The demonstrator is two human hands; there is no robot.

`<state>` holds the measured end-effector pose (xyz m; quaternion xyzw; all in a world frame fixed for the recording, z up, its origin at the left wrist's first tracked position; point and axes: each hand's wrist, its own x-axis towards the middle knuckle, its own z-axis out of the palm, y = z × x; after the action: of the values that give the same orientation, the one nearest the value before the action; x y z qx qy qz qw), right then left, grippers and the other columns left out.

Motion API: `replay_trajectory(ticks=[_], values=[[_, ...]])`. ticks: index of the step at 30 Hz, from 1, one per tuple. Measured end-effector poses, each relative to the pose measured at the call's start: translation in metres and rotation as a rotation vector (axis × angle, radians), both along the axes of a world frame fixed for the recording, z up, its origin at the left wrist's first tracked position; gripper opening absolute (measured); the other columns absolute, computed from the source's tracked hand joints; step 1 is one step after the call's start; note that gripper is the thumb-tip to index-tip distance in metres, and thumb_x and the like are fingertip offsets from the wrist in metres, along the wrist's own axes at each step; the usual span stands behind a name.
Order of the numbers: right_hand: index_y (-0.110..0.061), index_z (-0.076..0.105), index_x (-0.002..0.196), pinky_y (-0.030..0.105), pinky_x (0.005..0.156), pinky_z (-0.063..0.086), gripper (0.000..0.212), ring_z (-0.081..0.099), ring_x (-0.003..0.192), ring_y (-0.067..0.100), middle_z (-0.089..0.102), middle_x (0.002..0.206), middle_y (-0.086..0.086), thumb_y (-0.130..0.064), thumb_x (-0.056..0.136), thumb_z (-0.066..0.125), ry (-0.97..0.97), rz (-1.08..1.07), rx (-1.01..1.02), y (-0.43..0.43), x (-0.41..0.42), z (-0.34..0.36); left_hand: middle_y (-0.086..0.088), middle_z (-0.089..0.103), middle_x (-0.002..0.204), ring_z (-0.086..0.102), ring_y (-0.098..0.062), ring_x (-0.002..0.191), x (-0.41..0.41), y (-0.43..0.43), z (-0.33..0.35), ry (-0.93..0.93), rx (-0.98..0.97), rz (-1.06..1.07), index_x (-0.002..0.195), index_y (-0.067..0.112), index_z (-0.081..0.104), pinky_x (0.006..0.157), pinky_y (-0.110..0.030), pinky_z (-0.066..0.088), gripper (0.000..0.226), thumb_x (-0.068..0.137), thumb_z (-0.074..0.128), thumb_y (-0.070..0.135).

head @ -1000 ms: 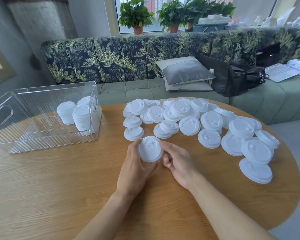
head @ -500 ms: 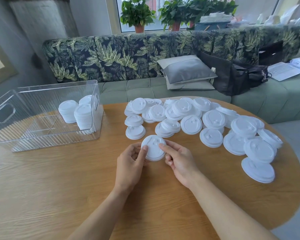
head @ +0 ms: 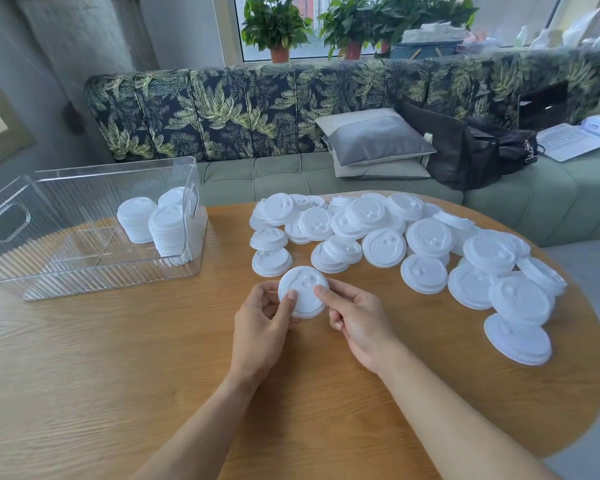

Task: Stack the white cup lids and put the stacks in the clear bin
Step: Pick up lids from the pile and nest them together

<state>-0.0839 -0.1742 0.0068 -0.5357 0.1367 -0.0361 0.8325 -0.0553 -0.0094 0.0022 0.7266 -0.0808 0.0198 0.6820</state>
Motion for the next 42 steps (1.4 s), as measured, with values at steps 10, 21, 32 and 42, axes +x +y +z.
replay_trajectory(ticks=[10,21,32,42], values=[[-0.027,0.073,0.113,0.024,0.052,0.051,0.031,0.063,0.059,0.009,0.074,0.102,-0.007,-0.036,0.085,0.084,0.019,-0.205,-0.298,0.017,0.017,-0.002,-0.009,0.077,0.098,0.077,-0.019,0.076,0.016,0.015,-0.002,0.061,-0.164,0.137,0.119,0.019,0.06,0.062,-0.031,0.062,0.022,0.101,0.068,0.028],[-0.021,0.06,0.131,0.016,0.099,0.039,0.046,0.049,0.124,0.01,0.06,0.129,-0.009,-0.032,0.089,0.077,-0.127,-0.223,-1.015,0.061,0.084,-0.009,-0.01,0.072,0.099,0.076,-0.017,0.075,0.06,0.053,-0.002,-0.01,-0.087,0.305,0.122,0.02,0.054,0.059,-0.034,0.062,0.022,0.104,0.062,0.03],[-0.022,0.052,0.142,0.04,0.109,0.039,0.072,0.047,0.13,0.025,0.058,0.138,0.001,-0.054,0.083,0.077,0.046,-0.172,-1.322,0.076,0.104,-0.003,-0.008,0.07,0.094,0.075,-0.02,0.073,0.053,0.05,-0.002,0.003,-0.187,0.379,0.111,0.031,0.056,0.055,-0.026,0.058,0.01,0.104,0.062,0.03],[-0.029,0.047,0.132,0.011,0.092,0.044,0.083,0.053,0.11,0.004,0.048,0.13,-0.005,-0.032,0.066,0.097,-0.006,-0.164,-0.766,0.053,0.046,-0.001,-0.013,0.066,0.109,0.075,-0.026,0.074,0.033,0.043,0.0,0.08,-0.258,0.272,0.116,0.017,0.057,0.059,-0.031,0.061,0.01,0.107,0.058,0.02]])
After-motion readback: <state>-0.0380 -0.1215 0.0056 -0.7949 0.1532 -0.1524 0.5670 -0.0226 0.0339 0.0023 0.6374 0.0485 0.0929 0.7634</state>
